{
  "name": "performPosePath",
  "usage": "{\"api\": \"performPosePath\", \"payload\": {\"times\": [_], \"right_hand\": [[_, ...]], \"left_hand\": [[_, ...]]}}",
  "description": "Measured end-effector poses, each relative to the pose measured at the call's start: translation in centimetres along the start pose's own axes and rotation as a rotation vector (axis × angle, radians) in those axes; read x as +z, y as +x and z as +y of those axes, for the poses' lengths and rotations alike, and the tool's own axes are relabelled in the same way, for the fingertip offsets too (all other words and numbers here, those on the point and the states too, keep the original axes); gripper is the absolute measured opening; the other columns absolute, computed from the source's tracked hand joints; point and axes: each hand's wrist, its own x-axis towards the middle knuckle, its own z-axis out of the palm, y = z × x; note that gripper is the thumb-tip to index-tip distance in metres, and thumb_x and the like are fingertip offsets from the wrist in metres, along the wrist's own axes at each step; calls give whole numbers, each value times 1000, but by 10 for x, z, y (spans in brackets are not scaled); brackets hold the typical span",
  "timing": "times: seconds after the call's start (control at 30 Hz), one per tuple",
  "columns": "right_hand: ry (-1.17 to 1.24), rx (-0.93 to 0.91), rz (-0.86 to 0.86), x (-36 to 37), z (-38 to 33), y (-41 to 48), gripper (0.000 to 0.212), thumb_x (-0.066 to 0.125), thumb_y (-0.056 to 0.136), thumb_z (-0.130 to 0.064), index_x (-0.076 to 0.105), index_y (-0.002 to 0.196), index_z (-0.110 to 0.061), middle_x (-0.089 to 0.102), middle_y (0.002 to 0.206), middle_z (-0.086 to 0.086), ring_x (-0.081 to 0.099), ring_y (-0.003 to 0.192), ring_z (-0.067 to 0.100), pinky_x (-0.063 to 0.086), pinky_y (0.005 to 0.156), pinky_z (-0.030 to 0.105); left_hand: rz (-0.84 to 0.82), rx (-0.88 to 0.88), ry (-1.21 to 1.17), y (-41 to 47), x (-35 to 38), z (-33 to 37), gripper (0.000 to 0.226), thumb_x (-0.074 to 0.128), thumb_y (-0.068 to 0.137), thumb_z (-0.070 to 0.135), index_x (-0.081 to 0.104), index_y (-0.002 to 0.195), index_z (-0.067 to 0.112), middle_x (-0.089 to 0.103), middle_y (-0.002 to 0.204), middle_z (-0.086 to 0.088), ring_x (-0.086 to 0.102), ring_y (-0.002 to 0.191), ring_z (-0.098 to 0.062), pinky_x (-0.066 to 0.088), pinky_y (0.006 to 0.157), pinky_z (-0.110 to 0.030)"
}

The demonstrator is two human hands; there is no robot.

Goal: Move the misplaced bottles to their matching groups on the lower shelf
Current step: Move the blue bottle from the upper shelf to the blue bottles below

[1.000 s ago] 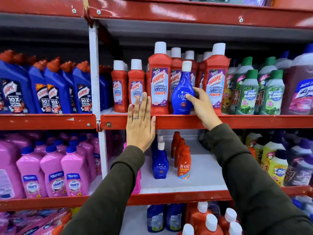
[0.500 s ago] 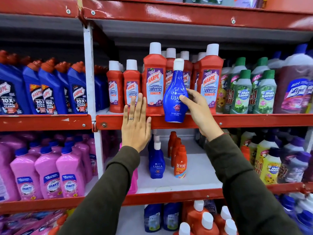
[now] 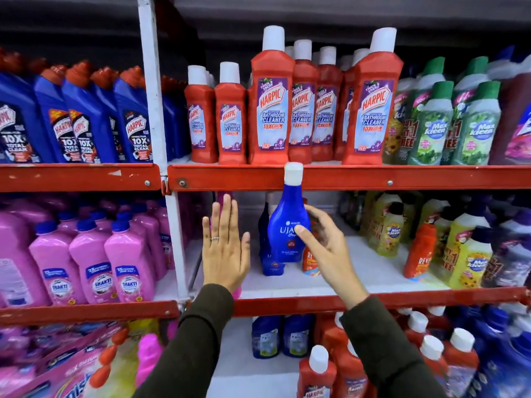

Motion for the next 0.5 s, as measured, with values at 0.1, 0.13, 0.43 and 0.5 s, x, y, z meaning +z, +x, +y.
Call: {"api": "performPosePath", "payload": {"times": [0.1, 0.13, 0.43, 0.5], "right_hand": [[-40, 65, -23, 7, 28, -19, 36, 66, 95, -22, 60, 129, -30, 71, 123, -3, 69, 108, 12, 55, 79, 19], [-54, 87, -20, 9, 38, -24, 36, 67, 94, -22, 60, 129, -30, 71, 125, -4, 68, 111, 14, 56, 84, 24], [-113, 252, -10, 18, 104, -41, 37, 70, 93, -15, 60, 127, -24, 68, 126, -3, 65, 116, 12, 56, 86, 19], [-144, 262, -21, 19, 113, -41, 38, 70, 93, -15, 59, 129, -20, 66, 128, -1, 64, 118, 11, 55, 86, 15]], "left_hand": [[-54, -26, 15, -33, 10, -6, 77, 35, 100, 29, -6, 163, 13, -15, 172, -2, -9, 160, -22, -8, 130, -41], [-73, -34, 14, -44, 13, -7, 78, 35, 100, 29, -7, 163, 12, -16, 172, -3, -10, 160, -22, -8, 130, -42], [-231, -110, 85, -107, 31, -18, 71, 33, 101, 31, 7, 157, -3, -27, 169, -11, -19, 158, -22, -6, 129, -40], [-250, -116, 93, -115, 34, -19, 70, 33, 101, 30, 6, 157, -4, -28, 168, -11, -20, 158, -22, -6, 129, -40]]}}
